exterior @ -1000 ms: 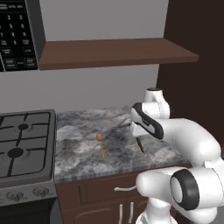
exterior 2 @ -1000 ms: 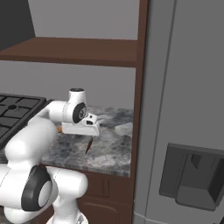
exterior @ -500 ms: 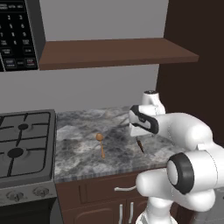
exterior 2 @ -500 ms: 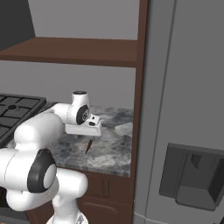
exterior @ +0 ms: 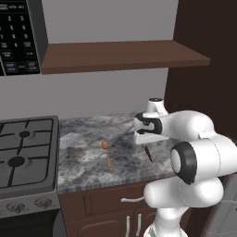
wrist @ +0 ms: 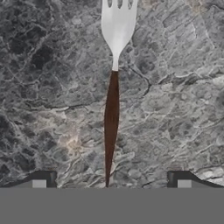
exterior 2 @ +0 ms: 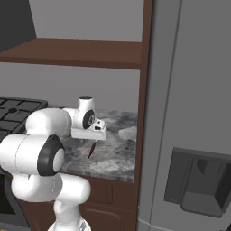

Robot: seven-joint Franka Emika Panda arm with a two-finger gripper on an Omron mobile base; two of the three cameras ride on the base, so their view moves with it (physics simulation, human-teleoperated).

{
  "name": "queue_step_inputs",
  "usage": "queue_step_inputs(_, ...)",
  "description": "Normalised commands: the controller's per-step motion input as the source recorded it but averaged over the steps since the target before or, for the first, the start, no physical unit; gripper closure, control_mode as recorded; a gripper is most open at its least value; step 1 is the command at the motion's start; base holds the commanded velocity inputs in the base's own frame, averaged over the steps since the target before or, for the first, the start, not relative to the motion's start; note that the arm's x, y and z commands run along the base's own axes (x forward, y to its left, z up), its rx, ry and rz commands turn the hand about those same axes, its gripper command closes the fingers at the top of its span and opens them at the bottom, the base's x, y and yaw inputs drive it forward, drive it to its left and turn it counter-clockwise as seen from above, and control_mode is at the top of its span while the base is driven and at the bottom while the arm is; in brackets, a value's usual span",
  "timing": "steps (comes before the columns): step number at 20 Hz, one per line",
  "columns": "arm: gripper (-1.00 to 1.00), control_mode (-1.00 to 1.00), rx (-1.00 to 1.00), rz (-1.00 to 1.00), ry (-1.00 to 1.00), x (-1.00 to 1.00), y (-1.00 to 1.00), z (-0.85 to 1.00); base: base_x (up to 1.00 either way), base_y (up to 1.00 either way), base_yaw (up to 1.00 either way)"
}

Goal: Take the fork and place it on the left side of the plate. Then take the spoon and place it on the right side of the plate. Make sure they're directly next to the plate.

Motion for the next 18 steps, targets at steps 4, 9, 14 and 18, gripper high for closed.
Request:
queue_step_inputs(4,-1.0,-1.0,0.0,0.0,0.02,0.13,0.0,-0.37,0.0,0.0,0.0)
queue_step_inputs(9,-1.0,-1.0,0.0,0.0,0.02,0.13,0.0,-0.33,0.0,0.0,0.0)
queue_step_inputs(14,-1.0,-1.0,0.0,0.0,0.0,0.22,0.0,-0.2,0.0,0.0,0.0)
queue_step_inputs(18,-1.0,-1.0,0.0,0.0,0.0,0.19,0.0,-0.2,0.0,0.0,0.0)
